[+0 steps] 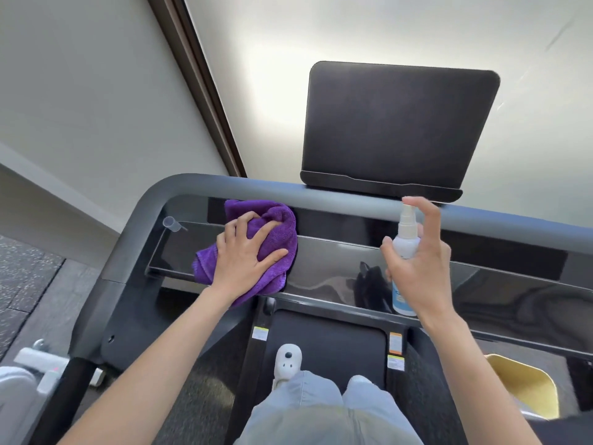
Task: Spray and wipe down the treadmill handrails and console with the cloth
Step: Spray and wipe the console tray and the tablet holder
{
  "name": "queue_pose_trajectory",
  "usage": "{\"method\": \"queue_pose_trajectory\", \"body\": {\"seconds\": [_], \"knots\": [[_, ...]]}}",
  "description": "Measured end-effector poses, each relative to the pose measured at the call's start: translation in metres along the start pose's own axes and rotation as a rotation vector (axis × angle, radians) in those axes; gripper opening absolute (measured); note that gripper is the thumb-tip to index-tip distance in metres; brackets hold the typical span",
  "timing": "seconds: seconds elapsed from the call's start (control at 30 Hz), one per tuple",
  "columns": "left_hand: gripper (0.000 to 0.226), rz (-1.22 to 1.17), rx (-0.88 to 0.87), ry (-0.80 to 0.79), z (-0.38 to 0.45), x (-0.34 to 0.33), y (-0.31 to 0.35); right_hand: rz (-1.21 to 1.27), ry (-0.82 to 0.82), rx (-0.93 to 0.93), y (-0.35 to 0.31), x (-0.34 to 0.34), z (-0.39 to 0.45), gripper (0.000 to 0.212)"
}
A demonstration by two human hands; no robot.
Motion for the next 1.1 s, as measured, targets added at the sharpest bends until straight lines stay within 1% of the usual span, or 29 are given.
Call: {"method": "queue_pose_trajectory", "body": {"seconds": [0.2, 0.37, 0.47, 0.63, 0.77, 1.1], "knots": [[0.069, 0.031, -0.028, 0.004, -0.002, -0.007, 0.044, 0.001, 0.017, 0.003, 0.013, 0.027, -0.007, 0.061], [0.059, 0.044, -0.027, 0.012, -0.007, -0.014, 0.085, 0.017, 0.022, 0.035, 0.026, 0.057, -0.011, 0.058], [0.063, 0.053, -0.037, 0.0, -0.011, -0.019, 0.121, 0.007, 0.042, 0.033, 0.034, 0.081, -0.016, 0.058], [0.053, 0.052, -0.062, 0.012, -0.013, -0.03, 0.19, 0.003, 0.102, -0.022, 0.053, 0.126, -0.029, 0.06], [0.052, 0.025, -0.122, 0.013, -0.01, -0.036, 0.24, 0.001, 0.167, -0.066, 0.066, 0.157, -0.04, 0.059], [0.055, 0.023, -0.34, -0.008, -0.001, -0.044, 0.343, -0.076, 0.369, -0.147, 0.089, 0.216, -0.069, 0.055]]}}
Point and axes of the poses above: each hand's wrist, its own z-axis towards the middle knuckle, its own x-axis out of the back of the hand, y = z × x, the point moved 1 cm from there along z, towards the middle knuckle, and after that the axes turned 11 degrees about z, right-handed, at the moved point
